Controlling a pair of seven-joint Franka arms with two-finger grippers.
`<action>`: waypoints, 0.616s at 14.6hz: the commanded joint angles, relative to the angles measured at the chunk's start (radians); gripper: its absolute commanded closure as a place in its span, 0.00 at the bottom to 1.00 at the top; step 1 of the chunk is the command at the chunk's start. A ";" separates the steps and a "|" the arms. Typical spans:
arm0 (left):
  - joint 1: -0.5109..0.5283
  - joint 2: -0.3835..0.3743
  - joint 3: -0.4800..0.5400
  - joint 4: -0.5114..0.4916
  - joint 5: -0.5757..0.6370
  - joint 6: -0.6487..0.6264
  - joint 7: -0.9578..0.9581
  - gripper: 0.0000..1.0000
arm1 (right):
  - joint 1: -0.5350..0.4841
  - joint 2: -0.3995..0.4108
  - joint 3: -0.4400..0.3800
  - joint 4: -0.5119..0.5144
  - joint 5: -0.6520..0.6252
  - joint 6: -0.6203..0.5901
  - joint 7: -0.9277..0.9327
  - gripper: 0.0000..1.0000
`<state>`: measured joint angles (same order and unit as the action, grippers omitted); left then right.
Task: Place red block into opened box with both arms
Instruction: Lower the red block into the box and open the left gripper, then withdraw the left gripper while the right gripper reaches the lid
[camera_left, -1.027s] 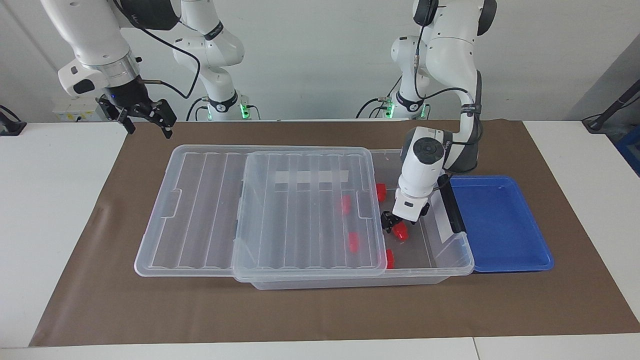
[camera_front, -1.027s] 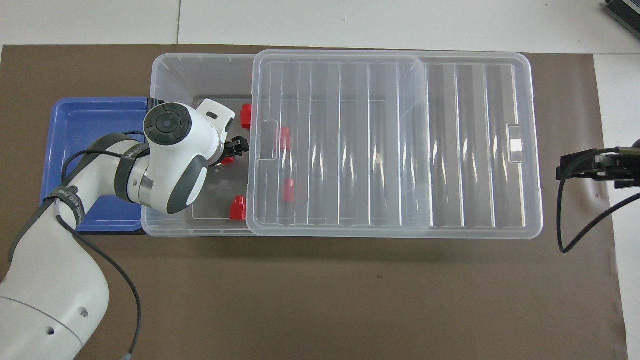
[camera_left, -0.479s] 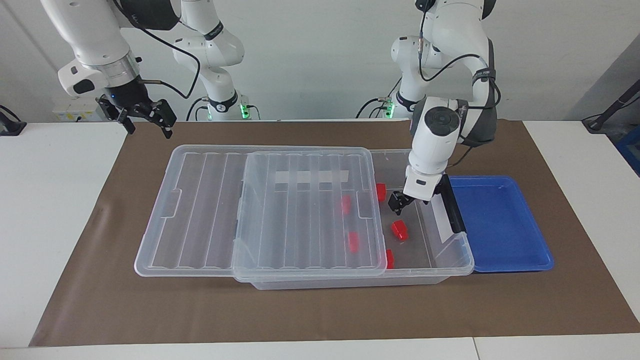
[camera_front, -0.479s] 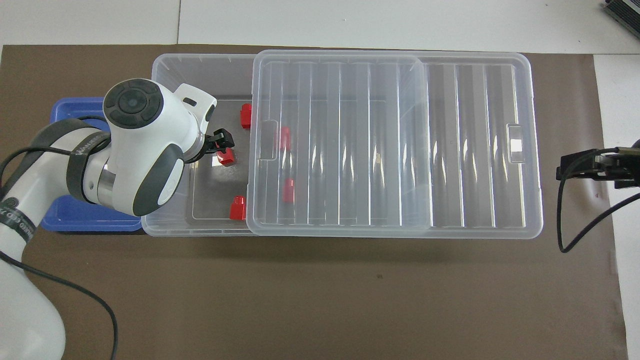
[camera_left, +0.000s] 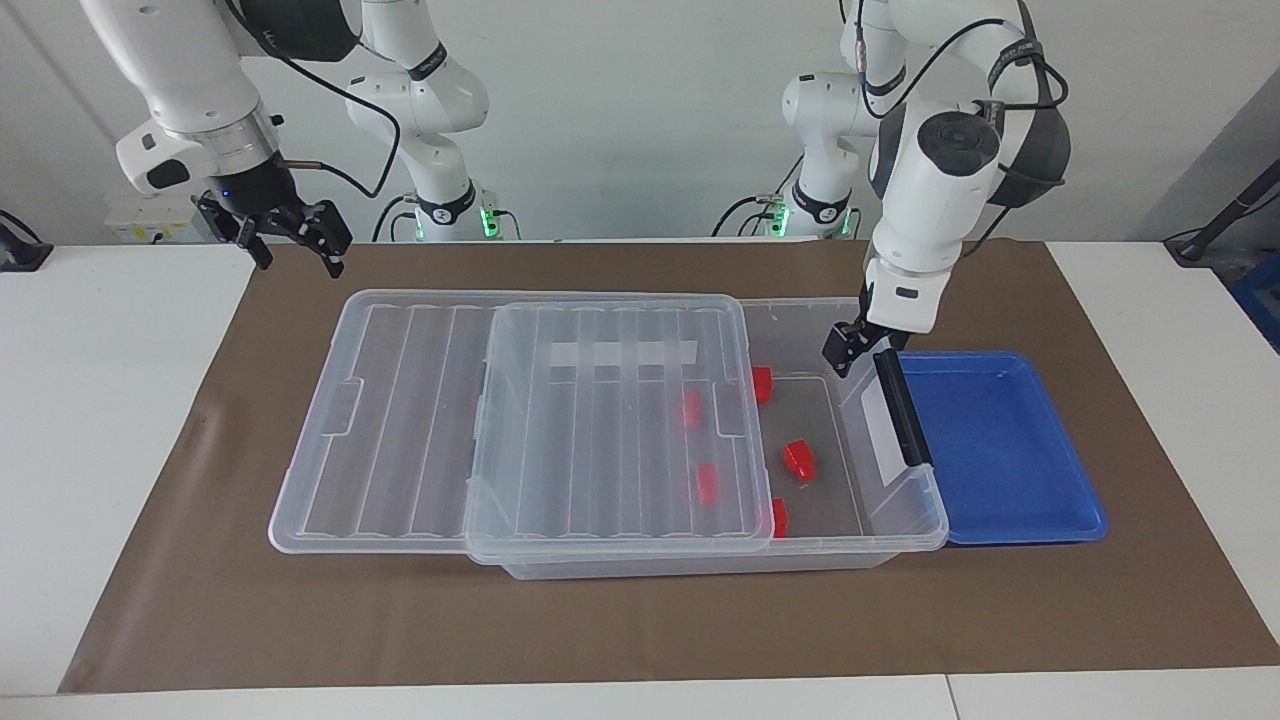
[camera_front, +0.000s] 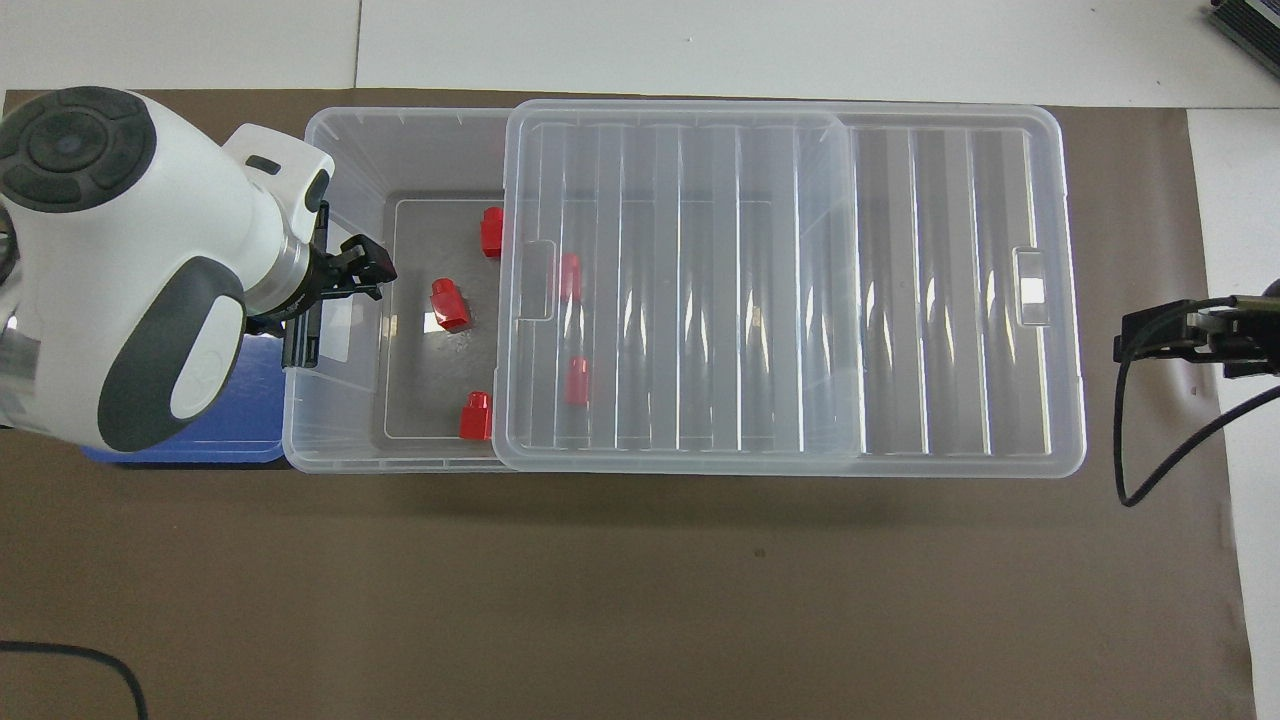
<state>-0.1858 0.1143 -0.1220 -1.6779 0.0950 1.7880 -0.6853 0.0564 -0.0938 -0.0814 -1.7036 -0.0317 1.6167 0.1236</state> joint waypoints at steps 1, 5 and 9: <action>0.051 -0.068 -0.002 0.014 -0.005 -0.082 0.058 0.00 | -0.021 -0.017 0.003 -0.027 0.026 0.020 -0.088 1.00; 0.094 -0.136 -0.001 0.020 -0.014 -0.156 0.194 0.00 | -0.053 0.000 0.000 -0.031 0.026 0.084 -0.114 1.00; 0.173 -0.139 0.002 0.015 -0.005 -0.171 0.389 0.00 | -0.110 0.037 0.000 -0.076 0.026 0.224 -0.241 1.00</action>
<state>-0.0592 -0.0181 -0.1166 -1.6549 0.0938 1.6423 -0.4098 -0.0189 -0.0730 -0.0873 -1.7436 -0.0316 1.7679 -0.0537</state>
